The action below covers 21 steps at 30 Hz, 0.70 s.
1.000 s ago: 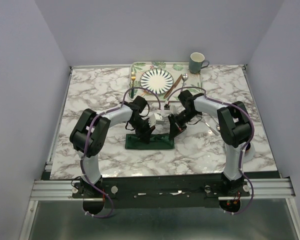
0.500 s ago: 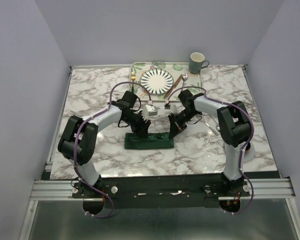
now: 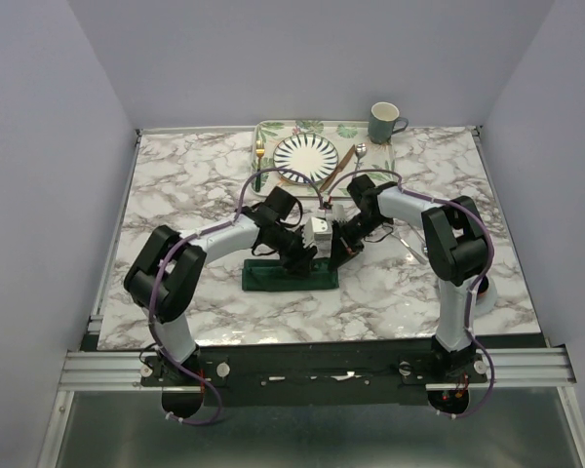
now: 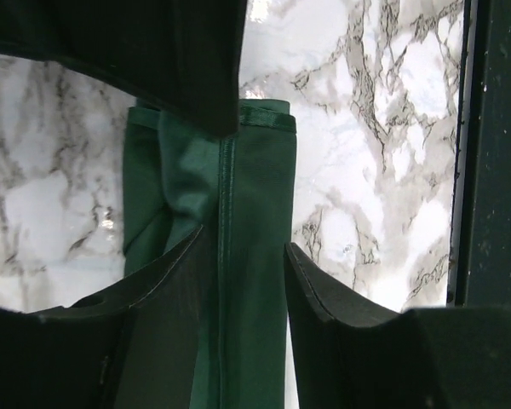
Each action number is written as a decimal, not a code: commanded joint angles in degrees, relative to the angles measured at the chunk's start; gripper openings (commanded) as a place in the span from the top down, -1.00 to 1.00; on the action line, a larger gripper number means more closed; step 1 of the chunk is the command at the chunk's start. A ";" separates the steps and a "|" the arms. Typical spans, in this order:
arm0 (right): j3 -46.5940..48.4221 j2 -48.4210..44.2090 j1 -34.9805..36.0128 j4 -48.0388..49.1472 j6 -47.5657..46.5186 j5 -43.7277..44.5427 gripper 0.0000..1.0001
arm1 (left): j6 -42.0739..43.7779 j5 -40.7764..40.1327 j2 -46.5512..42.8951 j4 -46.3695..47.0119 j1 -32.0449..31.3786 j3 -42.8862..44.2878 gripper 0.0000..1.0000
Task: Fold the napkin into a case and place the utensils inside
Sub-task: Stuff the top corner of the smaller-rectangle-folded napkin at the center of the board.
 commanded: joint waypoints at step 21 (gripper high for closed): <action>1.16 1.13 0.27 0.93 0.40 -1.26 0.99 | -3.05 -1.10 7.24 -2.28 -2.57 5.24 0.16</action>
